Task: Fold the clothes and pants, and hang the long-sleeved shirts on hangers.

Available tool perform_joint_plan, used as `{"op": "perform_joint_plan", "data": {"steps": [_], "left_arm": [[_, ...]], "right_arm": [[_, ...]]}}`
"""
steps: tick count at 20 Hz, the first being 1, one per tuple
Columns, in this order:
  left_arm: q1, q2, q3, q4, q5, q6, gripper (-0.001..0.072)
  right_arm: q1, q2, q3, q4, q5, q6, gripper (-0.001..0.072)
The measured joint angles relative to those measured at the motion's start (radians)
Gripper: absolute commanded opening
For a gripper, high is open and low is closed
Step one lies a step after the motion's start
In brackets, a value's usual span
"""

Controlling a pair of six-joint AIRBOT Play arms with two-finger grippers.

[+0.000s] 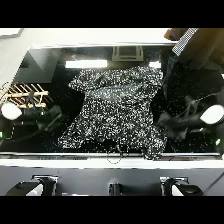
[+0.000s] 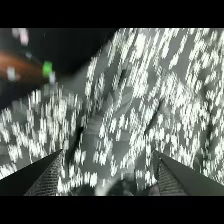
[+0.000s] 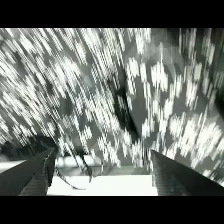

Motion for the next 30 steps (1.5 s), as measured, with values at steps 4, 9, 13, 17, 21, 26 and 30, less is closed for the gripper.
{"op": "perform_joint_plan", "data": {"steps": [4,9,13,17,21,26,30], "left_arm": [[-0.044,0.116,-0.184,-0.065,0.038,-0.020,0.0631],[-0.122,0.144,-0.257,-0.098,0.098,-0.067,0.0631],[-0.207,0.115,-0.270,-0.131,0.155,-0.089,0.0631],[-0.314,0.032,-0.274,-0.170,0.242,-0.109,0.0631],[-0.401,-0.073,-0.275,-0.243,0.366,-0.114,0.0631],[-0.439,-0.157,-0.275,-0.288,0.475,-0.117,0.0418],[-0.445,-0.180,-0.275,-0.299,0.551,-0.117,0.0019]], "right_arm": [[0.150,0.049,-0.210,0.055,-0.136,0.111,0.0704],[0.263,-0.055,-0.284,0.093,-0.321,0.184,0.0421],[0.285,-0.116,-0.294,0.049,-0.391,0.243,0.0056],[0.291,-0.090,-0.283,-0.058,-0.386,0.333,0.0025],[0.292,-0.027,-0.274,-0.127,-0.338,0.386,0.0025],[0.292,0.047,-0.270,-0.153,-0.288,0.420,0.0025],[0.292,0.102,-0.269,-0.157,-0.271,0.447,0.0024]]}}
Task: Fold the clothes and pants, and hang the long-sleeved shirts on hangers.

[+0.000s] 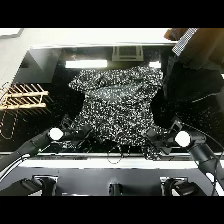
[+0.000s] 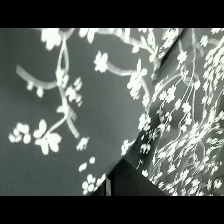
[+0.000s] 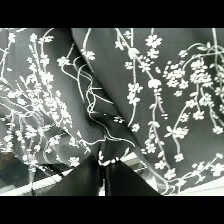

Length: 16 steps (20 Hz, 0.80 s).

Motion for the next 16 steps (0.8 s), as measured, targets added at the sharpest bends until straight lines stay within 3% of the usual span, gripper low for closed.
{"op": "perform_joint_plan", "data": {"steps": [5,11,16], "left_arm": [[0.030,0.039,0.000,0.000,0.000,0.043,0.0016],[0.115,0.319,0.000,0.175,-0.314,0.125,0.0016],[0.128,0.613,0.003,0.228,-0.538,0.093,0.0015]], "right_arm": [[0.000,0.051,0.022,-0.011,0.041,0.014,0.0024],[0.000,0.184,0.111,-0.067,0.271,0.018,0.0023],[0.000,0.329,0.218,-0.059,0.530,0.075,0.0024]]}}
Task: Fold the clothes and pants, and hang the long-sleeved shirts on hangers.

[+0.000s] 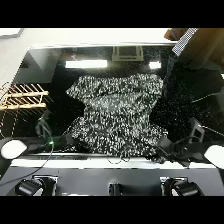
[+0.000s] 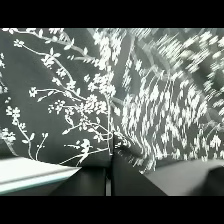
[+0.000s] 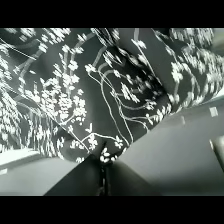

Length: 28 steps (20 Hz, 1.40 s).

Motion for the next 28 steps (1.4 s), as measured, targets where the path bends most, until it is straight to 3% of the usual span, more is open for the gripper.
{"op": "perform_joint_plan", "data": {"steps": [3,7,12,18,20,21,22,23,24,28], "left_arm": [[0.003,0.077,0.023,0.005,-0.028,-0.069,0.0015],[0.005,0.000,0.077,0.006,0.096,-0.114,0.0015],[0.005,-0.314,0.180,-0.019,0.273,-0.128,0.0016],[0.005,-0.687,0.372,-0.034,0.345,-0.117,0.0017],[0.005,-0.764,0.412,-0.035,0.350,-0.112,0.0064],[0.008,-0.792,0.425,-0.036,0.354,-0.109,0.0150],[0.013,-0.808,0.433,-0.037,0.354,-0.106,0.0307],[0.024,-0.817,0.440,-0.037,0.354,-0.098,0.0488],[0.037,-0.819,0.445,-0.037,0.351,-0.085,0.0543],[0.118,-0.777,0.454,-0.034,0.286,0.027,0.0544]], "right_arm": [[0.000,0.014,0.093,-0.047,0.059,0.052,0.0024],[0.000,-0.130,0.168,-0.134,-0.022,0.061,0.0025],[0.000,-0.410,0.192,-0.154,-0.282,0.056,0.0025],[0.000,-0.658,0.197,-0.157,-0.540,0.109,0.0033],[-0.001,-0.708,0.197,-0.157,-0.601,0.116,0.0148],[-0.004,-0.724,0.198,-0.158,-0.620,0.120,0.0343],[-0.014,-0.735,0.203,-0.156,-0.631,0.122,0.0576],[-0.030,-0.742,0.213,-0.157,-0.629,0.122,0.0642],[-0.055,-0.743,0.230,-0.157,-0.615,0.106,0.0641],[-0.134,-0.692,0.330,-0.161,-0.491,-0.095,0.0642]]}}
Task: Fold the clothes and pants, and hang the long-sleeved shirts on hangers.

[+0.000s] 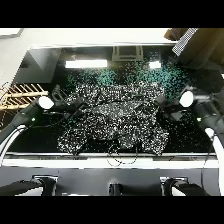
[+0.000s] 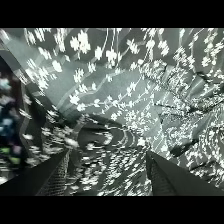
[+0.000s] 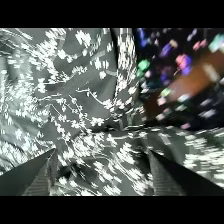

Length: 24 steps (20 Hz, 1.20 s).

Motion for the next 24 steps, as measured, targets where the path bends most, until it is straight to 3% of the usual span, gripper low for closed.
{"op": "perform_joint_plan", "data": {"steps": [3,6,11,15,24], "left_arm": [[0.038,0.057,0.003,0.036,-0.069,0.077,0.0544],[0.044,0.093,0.003,0.079,-0.122,0.113,0.0544],[0.039,0.111,0.003,0.104,-0.151,0.129,0.0544],[0.039,0.114,0.003,0.119,-0.158,0.135,0.0544],[0.039,0.114,0.003,0.141,-0.161,0.135,0.0544]], "right_arm": [[0.034,0.076,0.028,0.003,0.117,-0.138,0.0643],[0.166,0.131,-0.013,-0.022,0.178,-0.183,0.0643],[0.419,0.148,-0.159,-0.143,0.136,-0.067,0.0641],[0.513,0.094,-0.216,-0.199,0.085,0.002,0.0641],[0.550,-0.020,-0.235,-0.196,0.017,-0.027,0.0644]]}}
